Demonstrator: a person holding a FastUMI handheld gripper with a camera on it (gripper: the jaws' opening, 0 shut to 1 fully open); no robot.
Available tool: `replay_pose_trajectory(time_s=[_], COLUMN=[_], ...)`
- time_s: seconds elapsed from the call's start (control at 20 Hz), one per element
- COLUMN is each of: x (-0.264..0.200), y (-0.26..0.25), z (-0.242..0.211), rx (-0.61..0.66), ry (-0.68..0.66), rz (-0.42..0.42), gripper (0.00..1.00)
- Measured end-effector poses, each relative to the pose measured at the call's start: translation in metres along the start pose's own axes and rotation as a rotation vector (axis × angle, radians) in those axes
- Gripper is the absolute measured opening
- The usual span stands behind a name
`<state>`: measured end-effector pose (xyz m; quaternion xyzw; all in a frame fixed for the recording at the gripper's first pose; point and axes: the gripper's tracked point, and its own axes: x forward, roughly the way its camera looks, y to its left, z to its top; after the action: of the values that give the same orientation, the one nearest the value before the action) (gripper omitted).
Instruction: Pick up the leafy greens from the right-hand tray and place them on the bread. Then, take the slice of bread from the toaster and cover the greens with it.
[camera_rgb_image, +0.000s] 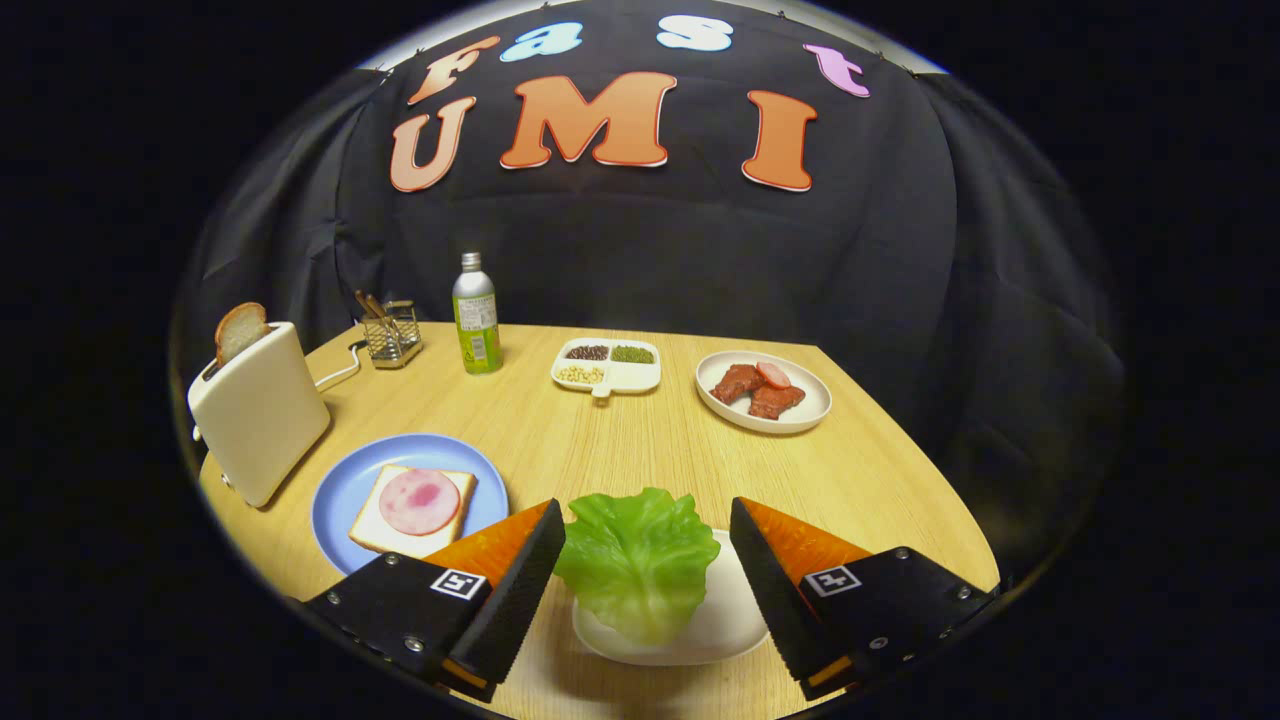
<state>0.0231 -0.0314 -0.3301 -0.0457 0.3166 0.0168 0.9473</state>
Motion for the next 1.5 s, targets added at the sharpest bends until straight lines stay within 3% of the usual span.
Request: replay_pose_trajectory(time_s=[0.75, 1.0, 1.25, 1.5], x=[0.030, 0.032, 0.035, 0.034], y=[-0.004, 0.004, 0.008, 0.012], z=[-0.059, -0.063, -0.066, -0.069], rx=[-0.050, -0.123, -0.094, -0.038], ry=[0.157, 0.158, 0.174, 0.193], rz=[0.061, 0.109, 0.139, 0.168], gripper=[0.99, 0.92, 0.83, 0.65])
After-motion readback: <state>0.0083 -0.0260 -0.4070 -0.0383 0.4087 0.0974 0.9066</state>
